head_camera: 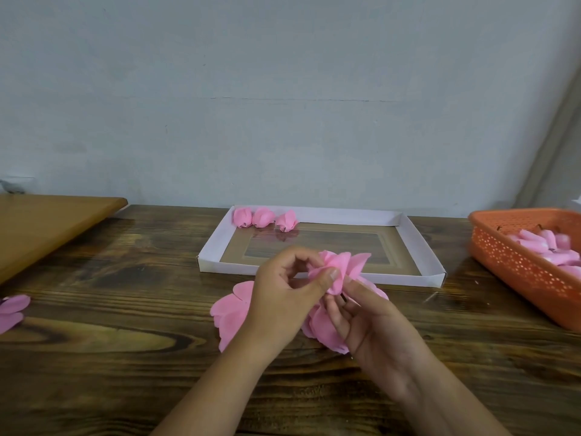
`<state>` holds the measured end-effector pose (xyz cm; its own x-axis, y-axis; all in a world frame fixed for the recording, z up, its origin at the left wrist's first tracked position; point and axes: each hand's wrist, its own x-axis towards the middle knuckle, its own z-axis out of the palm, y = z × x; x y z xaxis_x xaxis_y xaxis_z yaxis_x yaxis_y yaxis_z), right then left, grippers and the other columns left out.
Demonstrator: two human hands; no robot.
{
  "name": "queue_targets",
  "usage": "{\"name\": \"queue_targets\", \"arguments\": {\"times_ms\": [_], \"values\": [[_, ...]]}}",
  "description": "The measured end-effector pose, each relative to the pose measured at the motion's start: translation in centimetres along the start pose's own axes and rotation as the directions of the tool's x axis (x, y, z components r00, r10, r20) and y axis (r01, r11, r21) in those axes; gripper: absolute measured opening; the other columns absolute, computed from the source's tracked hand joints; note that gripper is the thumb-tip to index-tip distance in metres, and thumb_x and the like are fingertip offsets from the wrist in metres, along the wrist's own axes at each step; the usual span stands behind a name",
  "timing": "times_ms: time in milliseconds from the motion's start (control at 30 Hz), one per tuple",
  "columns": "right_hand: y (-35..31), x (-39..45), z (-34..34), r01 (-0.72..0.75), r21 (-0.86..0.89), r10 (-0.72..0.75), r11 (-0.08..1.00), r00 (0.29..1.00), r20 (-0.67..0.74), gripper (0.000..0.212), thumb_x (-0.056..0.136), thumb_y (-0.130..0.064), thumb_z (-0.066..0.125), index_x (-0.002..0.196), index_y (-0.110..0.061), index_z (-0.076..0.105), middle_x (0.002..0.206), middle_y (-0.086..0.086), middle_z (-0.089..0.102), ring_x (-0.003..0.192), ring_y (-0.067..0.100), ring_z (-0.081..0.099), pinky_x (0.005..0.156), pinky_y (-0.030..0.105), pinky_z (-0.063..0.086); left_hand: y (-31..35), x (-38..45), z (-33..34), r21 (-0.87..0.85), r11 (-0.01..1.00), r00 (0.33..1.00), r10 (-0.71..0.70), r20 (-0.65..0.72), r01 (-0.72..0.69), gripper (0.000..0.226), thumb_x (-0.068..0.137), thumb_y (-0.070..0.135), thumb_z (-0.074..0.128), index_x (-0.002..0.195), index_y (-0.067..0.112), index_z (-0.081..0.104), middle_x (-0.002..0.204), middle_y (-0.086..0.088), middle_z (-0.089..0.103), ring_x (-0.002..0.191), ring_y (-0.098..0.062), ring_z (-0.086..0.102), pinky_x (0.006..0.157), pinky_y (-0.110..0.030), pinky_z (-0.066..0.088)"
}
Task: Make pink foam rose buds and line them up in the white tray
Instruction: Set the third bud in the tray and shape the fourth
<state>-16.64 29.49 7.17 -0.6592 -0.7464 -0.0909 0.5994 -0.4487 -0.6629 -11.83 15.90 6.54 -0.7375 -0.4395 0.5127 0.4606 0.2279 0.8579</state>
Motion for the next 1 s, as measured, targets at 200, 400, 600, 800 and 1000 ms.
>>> {"name": "queue_targets", "arguments": {"times_ms": [200, 400, 600, 800, 1000], "values": [[0.15, 0.10, -0.06, -0.015, 0.007, 0.016, 1.000, 0.998, -0.053, 0.019, 0.089, -0.014, 0.066, 0.095, -0.002, 0.079, 0.098, 0.017, 0.072, 0.079, 0.016, 0.074, 0.068, 0.021, 0.060, 0.46, 0.09, 0.07, -0.040, 0.998, 0.998, -0.052, -0.035, 0.050, 0.035, 0.076, 0.019, 0.084, 0.102, 0.039, 0.069, 0.097, 0.005, 0.077, 0.097, -0.009, 0.073, 0.081, -0.018, 0.055], [0.03, 0.03, -0.11, -0.016, -0.003, 0.016, 1.000, 1.000, -0.012, 0.023, 0.089, -0.020, 0.068, 0.098, -0.002, 0.079, 0.102, 0.015, 0.072, 0.083, 0.014, 0.073, 0.073, 0.020, 0.060, 0.42, 0.19, -0.11, 0.010, 0.998, 0.997, -0.057, -0.044, 0.057, 0.036, 0.085, 0.012, 0.081, 0.096, 0.045, 0.073, 0.099, 0.012, 0.077, 0.097, -0.006, 0.073, 0.079, -0.015, 0.053], [0.18, 0.07, -0.19, 0.009, -0.062, -0.010, 0.998, 0.999, -0.031, 0.011, 0.079, -0.013, 0.072, 0.080, -0.005, 0.080, 0.084, 0.010, 0.074, 0.074, 0.012, 0.073, 0.068, 0.018, 0.058, 0.48, 0.19, -0.13, -0.028, 0.996, 0.996, -0.081, -0.039, 0.079, 0.031, 0.086, 0.014, 0.078, 0.095, 0.043, 0.073, 0.095, 0.008, 0.079, 0.092, -0.006, 0.073, 0.078, -0.020, 0.056], [0.31, 0.24, -0.34, 0.008, -0.054, -0.011, 0.999, 0.999, -0.047, 0.016, 0.075, -0.012, 0.073, 0.084, -0.001, 0.080, 0.083, 0.012, 0.075, 0.073, 0.013, 0.074, 0.065, 0.019, 0.059, 0.68, 0.25, -0.22, -0.078, 0.990, 0.993, -0.121, -0.001, 0.120, 0.031, 0.082, 0.010, 0.082, 0.095, 0.038, 0.075, 0.095, 0.005, 0.079, 0.089, -0.005, 0.073, 0.075, -0.019, 0.056], [0.37, 0.37, -0.63, 0.011, -0.073, -0.013, 0.997, 0.999, -0.031, 0.022, 0.075, -0.013, 0.075, 0.092, 0.001, 0.079, 0.088, 0.014, 0.075, 0.078, 0.014, 0.075, 0.068, 0.019, 0.059, 0.68, 0.29, -0.35, -0.066, 0.987, 0.989, -0.145, 0.015, 0.145, 0.033, 0.079, 0.006, 0.083, 0.102, 0.027, 0.071, 0.093, 0.009, 0.079, 0.088, -0.001, 0.073, 0.073, -0.014, 0.053]]}}
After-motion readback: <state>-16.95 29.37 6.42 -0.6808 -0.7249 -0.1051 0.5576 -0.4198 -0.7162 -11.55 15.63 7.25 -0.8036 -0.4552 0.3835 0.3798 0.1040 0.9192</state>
